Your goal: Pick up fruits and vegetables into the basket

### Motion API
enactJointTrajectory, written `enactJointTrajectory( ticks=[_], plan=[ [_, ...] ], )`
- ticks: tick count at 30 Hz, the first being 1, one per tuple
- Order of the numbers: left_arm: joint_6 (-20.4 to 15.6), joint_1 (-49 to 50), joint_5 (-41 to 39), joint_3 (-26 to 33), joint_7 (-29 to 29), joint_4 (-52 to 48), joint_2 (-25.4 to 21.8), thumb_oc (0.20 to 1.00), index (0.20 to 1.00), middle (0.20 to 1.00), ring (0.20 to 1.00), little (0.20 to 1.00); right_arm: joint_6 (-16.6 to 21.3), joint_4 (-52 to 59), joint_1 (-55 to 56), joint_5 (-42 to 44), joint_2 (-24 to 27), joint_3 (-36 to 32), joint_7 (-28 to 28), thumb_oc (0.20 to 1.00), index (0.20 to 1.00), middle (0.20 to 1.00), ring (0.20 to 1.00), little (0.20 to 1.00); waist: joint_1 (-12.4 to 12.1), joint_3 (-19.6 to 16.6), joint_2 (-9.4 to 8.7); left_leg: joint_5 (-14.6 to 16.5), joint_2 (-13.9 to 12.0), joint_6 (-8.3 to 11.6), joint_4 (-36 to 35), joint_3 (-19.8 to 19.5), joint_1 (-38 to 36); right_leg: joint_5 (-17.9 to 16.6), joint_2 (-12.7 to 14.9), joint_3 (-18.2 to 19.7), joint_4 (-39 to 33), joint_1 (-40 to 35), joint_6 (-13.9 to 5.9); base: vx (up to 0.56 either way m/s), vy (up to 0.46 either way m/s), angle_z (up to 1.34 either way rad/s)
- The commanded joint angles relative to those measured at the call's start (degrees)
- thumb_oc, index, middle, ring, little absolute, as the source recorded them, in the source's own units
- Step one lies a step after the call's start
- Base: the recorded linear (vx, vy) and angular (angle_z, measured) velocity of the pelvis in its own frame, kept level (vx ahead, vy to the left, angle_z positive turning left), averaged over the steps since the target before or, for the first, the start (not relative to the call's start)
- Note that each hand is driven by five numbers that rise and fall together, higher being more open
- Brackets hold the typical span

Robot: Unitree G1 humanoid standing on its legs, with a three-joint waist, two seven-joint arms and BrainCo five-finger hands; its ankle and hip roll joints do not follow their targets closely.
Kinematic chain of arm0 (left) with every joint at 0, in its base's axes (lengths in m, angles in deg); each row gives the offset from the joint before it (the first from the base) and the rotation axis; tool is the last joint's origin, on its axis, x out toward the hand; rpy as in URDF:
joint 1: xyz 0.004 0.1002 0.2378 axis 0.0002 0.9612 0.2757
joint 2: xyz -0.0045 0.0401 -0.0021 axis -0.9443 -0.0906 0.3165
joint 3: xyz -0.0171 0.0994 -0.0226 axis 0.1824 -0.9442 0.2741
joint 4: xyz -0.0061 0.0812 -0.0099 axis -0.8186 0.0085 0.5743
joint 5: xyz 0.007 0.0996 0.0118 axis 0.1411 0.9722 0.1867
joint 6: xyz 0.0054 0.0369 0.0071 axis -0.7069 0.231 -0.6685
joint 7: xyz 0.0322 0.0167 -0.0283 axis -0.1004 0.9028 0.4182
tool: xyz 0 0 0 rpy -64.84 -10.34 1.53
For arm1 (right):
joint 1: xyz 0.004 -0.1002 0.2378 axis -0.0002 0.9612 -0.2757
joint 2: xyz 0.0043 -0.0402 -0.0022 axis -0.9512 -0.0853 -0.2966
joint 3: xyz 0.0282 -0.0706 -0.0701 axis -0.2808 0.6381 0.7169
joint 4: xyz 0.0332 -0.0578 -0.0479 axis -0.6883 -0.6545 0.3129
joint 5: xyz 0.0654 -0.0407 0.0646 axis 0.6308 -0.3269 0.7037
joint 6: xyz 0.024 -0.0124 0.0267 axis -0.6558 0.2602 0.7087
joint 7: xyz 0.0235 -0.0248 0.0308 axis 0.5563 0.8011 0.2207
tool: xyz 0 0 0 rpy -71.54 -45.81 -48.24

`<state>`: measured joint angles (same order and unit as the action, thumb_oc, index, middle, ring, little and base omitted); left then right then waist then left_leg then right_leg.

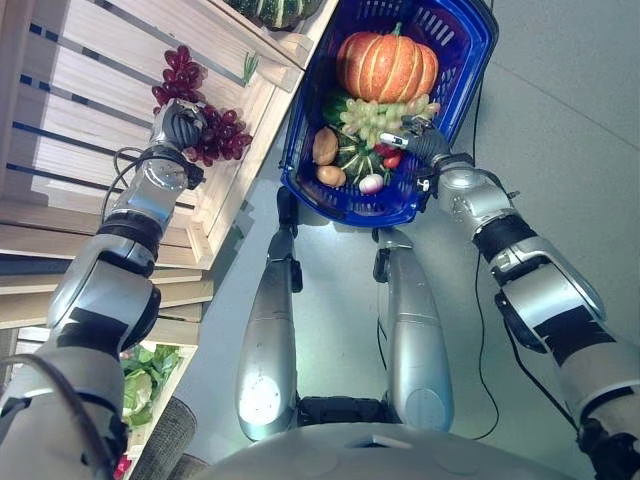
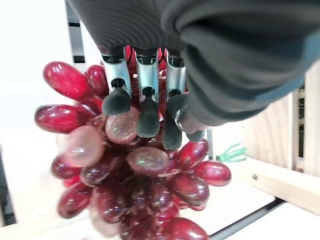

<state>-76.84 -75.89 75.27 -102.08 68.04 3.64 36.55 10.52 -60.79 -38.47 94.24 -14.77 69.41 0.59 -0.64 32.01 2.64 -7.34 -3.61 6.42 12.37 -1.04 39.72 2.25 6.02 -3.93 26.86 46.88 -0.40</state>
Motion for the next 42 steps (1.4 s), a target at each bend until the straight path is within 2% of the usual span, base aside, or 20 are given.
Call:
enactJointTrajectory(
  ticks=[1, 2, 3, 4, 8, 11, 13, 20, 22, 24, 27, 34, 38, 39, 42],
  plan=[
    [-2.4, -0.6, 16.3, -1.5, 10.4, 0.1, -0.6, 0.366, 0.366, 0.366, 0.366, 0.366, 2.1, 1.1, 0.2, 1.7, 0.4, 0.0, 0.4, 1.000, 1.000, 1.000, 1.000, 1.000, 0.9, -2.2, 1.08, 3.1, 5.0, -2.40, 2.9, 2.5, 2.5, 0.8, -3.8, -4.1, -4.2, -3.3, -1.52, 0.00, 0.000, 0.00],
    [-2.5, -0.9, 19.0, -1.9, 11.3, 0.1, -0.7, 0.859, 0.859, 0.859, 0.859, 0.859, 2.2, 1.0, 0.1, 1.8, 0.5, 0.1, 0.5, 1.000, 1.000, 1.000, 1.000, 1.000, 0.9, -2.2, 1.04, 3.1, 5.0, -2.42, 2.9, 2.5, 2.5, 0.9, -3.8, -4.1, -4.2, -3.4, -1.52, 0.00, 0.000, 0.00],
    [-2.7, -1.8, 25.9, -3.9, 14.2, 0.1, -1.3, 1.000, 1.000, 1.000, 1.000, 1.000, 2.3, 0.8, 0.1, 2.1, 0.5, 0.3, 0.6, 1.000, 1.000, 1.000, 1.000, 1.000, 0.9, -2.2, 0.91, 3.2, 4.9, -2.37, 3.0, 2.5, 2.5, 0.8, -3.8, -4.1, -4.2, -3.3, -1.52, 0.00, 0.000, 0.00],
    [-2.9, -2.3, 31.1, -5.5, 15.4, -0.2, -1.5, 1.000, 1.000, 1.000, 1.000, 1.000, 2.4, 0.7, 0.1, 2.3, 0.5, 0.4, 0.6, 1.000, 1.000, 1.000, 1.000, 1.000, 0.9, -2.2, 0.84, 3.2, 4.9, -2.36, 3.0, 2.4, 2.6, 0.7, -3.9, -4.1, -4.2, -3.4, -1.51, 0.00, 0.000, 0.00],
    [-2.6, -3.4, 43.4, -11.4, 19.0, -1.1, -1.5, 1.000, 1.000, 1.000, 1.000, 1.000, 2.1, 1.1, 0.0, 2.3, 0.5, 0.5, 0.5, 1.000, 1.000, 1.000, 1.000, 1.000, 1.1, -2.2, 0.68, 3.1, 4.8, -2.26, 2.9, 2.5, 2.8, 0.3, -3.8, -4.1, -4.6, -3.3, -1.67, 0.00, 0.000, 0.00],
    [-2.5, -4.2, 44.9, -13.6, 19.4, -1.0, -1.4, 1.000, 1.000, 1.000, 1.000, 1.000, 2.0, 1.1, -0.2, 2.3, 0.4, 0.8, 0.5, 1.000, 1.000, 1.000, 1.000, 1.000, 1.2, -2.2, 0.67, 3.2, 4.8, -2.27, 2.9, 2.7, 2.8, 0.2, -3.8, -4.1, -4.8, -3.3, -1.70, 0.00, 0.005, -0.01],
    [-2.3, -4.8, 47.8, -16.3, 17.3, -0.9, -1.3, 1.000, 1.000, 1.000, 1.000, 1.000, 2.3, 0.9, -0.2, 2.1, 0.3, 0.9, 0.6, 1.000, 1.000, 1.000, 1.000, 1.000, 1.5, -2.2, 0.76, 3.3, 4.8, -2.17, 3.1, 2.9, 2.9, 0.1, -3.6, -4.1, -4.9, -3.2, -1.88, 0.00, 0.021, -0.04],
    [-1.5, -5.1, 48.8, -19.2, 12.0, -0.1, -1.0, 1.000, 1.000, 1.000, 1.000, 1.000, 1.9, 0.5, -1.2, 1.9, 0.1, 1.0, 0.4, 1.000, 1.000, 1.000, 1.000, 1.000, 1.6, -2.2, 0.99, 3.3, 4.8, -2.01, 3.2, 3.2, 3.1, -0.2, -3.5, -4.0, -5.3, -3.3, -2.06, 0.00, 0.000, 0.00],
    [0.5, -5.1, 48.9, -19.9, 8.6, 0.2, -1.0, 1.000, 1.000, 1.000, 1.000, 1.000, 1.8, 0.5, -1.3, 1.7, 0.0, 0.9, 0.4, 1.000, 1.000, 1.000, 1.000, 1.000, 1.7, -2.2, 0.97, 3.3, 4.7, -1.94, 3.4, 3.3, 3.4, -0.3, -3.4, -3.9, -5.3, -3.1, -2.17, 0.00, 0.000, 0.00],
    [1.6, -4.9, 48.8, -20.1, 8.0, 0.7, -1.0, 1.000, 1.000, 1.000, 1.000, 1.000, 1.7, 0.5, -1.5, 1.7, -0.1, 1.0, 0.4, 1.000, 1.000, 1.000, 1.000, 1.000, 1.7, -2.2, 0.95, 3.3, 4.6, -1.94, 3.3, 3.3, 3.4, -0.4, -3.4, -3.9, -5.3, -3.0, -2.17, 0.00, 0.000, 0.00],
    [5.1, -4.5, 48.5, -20.2, 6.0, 3.6, -0.8, 1.000, 1.000, 1.000, 1.000, 1.000, 1.7, -0.6, -2.2, 1.9, -0.2, 1.1, 0.7, 1.000, 1.000, 1.000, 1.000, 1.000, 1.8, -2.2, 0.78, 3.2, 4.6, -1.96, 3.3, 3.3, 3.4, -0.4, -3.5, -3.8, -5.5, -3.2, -2.12, 0.00, 0.000, 0.00],
    [8.0, -3.2, 49.5, -19.8, 4.5, 7.0, -0.2, 1.000, 1.000, 1.000, 1.000, 1.000, 2.0, -1.5, -2.7, 2.3, -1.0, 1.2, 0.7, 1.000, 1.000, 1.000, 1.000, 1.000, 1.6, -2.2, 0.47, 2.9, 4.6, -1.98, 3.0, 3.0, 3.5, -0.6, -3.7, -3.9, -5.8, -3.2, -2.10, 0.00, 0.000, 0.00],
    [11.3, -2.3, 50.7, -19.1, 3.8, 8.9, 0.5, 1.000, 1.000, 1.000, 1.000, 1.000, 2.5, -2.2, -3.1, 2.5, -1.3, 1.2, 0.9, 1.000, 1.000, 1.000, 1.000, 1.000, 1.5, -2.2, 0.21, 2.7, 4.6, -2.01, 2.9, 2.9, 3.6, -0.8, -3.7, -4.1, -6.2, -3.4, -2.05, 0.00, 0.000, 0.00],
    [13.1, -1.8, 51.4, -18.8, 4.5, 9.8, 0.8, 1.000, 1.000, 1.000, 1.000, 1.000, 2.6, -2.3, -3.4, 2.5, -1.4, 1.3, 0.8, 1.000, 1.000, 1.000, 1.000, 1.000, 1.4, -2.2, 0.05, 2.7, 4.6, -1.98, 2.9, 2.8, 3.7, -0.9, -3.7, -4.1, -6.5, -3.4, -2.01, 0.00, 0.000, 0.00],
    [15.0, -1.3, 51.7, -18.4, 4.8, 10.9, 1.0, 1.000, 1.000, 1.000, 1.000, 1.000, 2.8, -2.3, -3.4, 2.8, -1.4, 1.5, 0.7, 1.000, 1.000, 1.000, 1.000, 1.000, 1.4, -2.2, -0.07, 2.5, 4.6, -1.99, 3.0, 2.7, 4.0, -0.9, -3.8, -4.1, -6.4, -3.1, -1.95, 0.00, 0.000, 0.00]
  ],
)
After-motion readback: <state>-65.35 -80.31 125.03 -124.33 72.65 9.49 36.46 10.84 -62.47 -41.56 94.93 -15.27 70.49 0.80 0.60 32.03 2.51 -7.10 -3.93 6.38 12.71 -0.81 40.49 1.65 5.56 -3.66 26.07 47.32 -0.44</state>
